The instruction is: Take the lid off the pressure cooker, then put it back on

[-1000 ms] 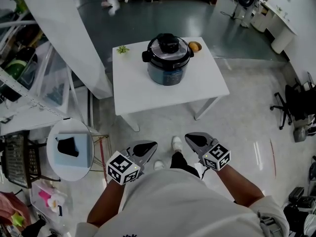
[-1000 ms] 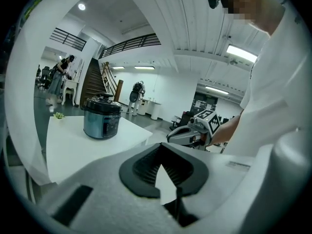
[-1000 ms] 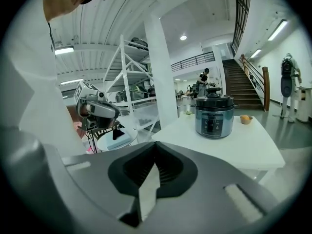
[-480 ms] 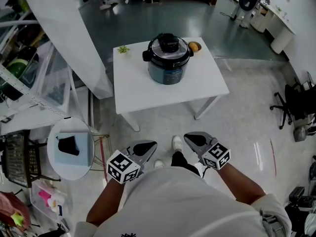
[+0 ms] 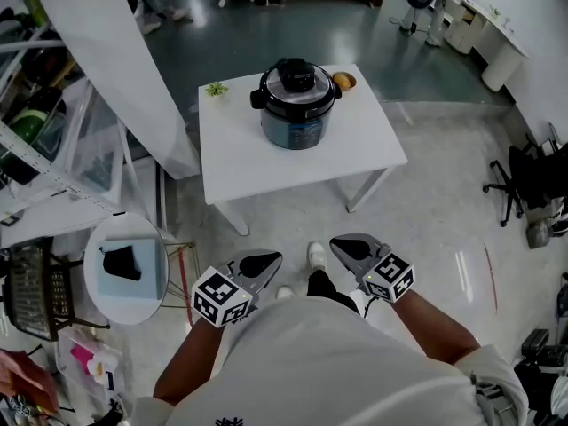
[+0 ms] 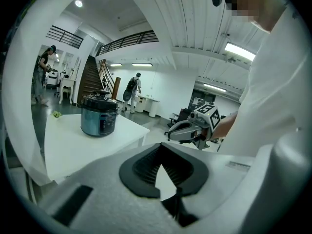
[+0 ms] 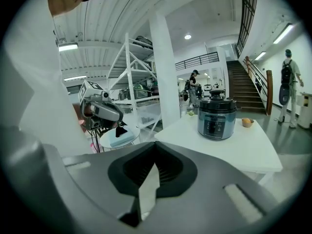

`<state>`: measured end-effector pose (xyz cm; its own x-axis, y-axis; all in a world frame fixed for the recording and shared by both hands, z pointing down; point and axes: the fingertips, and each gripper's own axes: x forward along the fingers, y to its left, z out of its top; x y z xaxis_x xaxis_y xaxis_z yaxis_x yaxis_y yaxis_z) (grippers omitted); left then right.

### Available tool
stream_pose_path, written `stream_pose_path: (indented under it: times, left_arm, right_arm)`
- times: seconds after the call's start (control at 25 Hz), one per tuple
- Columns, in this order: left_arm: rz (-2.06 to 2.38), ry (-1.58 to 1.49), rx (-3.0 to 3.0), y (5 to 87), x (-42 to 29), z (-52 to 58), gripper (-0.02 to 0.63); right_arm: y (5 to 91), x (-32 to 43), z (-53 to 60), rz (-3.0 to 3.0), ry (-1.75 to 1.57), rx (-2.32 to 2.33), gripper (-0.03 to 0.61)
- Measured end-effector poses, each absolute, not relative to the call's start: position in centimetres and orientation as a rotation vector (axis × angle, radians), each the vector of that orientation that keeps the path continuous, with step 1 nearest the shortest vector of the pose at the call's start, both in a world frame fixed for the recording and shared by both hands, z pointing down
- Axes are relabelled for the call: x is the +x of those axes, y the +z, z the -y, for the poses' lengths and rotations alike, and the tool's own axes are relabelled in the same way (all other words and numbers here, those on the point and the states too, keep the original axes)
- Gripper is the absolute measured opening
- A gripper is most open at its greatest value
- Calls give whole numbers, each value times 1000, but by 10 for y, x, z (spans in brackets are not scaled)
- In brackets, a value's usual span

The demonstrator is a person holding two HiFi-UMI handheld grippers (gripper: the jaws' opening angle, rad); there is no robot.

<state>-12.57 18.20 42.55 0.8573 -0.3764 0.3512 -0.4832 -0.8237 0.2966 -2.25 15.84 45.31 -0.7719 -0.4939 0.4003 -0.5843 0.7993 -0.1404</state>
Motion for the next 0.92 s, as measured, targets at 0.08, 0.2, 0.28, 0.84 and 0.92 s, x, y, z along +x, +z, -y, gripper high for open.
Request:
stream_pose_path:
  times: [0.08,0.2,0.28,0.84,0.92]
  left_arm:
    - [636,398,2654,426,-125,-183,6]
    - [642,390,2654,426,-125,-182,6]
    - [642,387,2649,428,-125,-183,6]
    - [642,402,2635,441,-122,-187,6]
    - [640,404,2632,443,-121,-188,6]
  right_arm:
    - [453,-21,-160,2639,367,826,11]
    - [456,-18,-161,2633,371,834,12]
    - [458,-17,-162,2630,373,835,11]
    - [468,-16,-166,2625,376,824,11]
    - [468,-17,-167,2623,372,813,12]
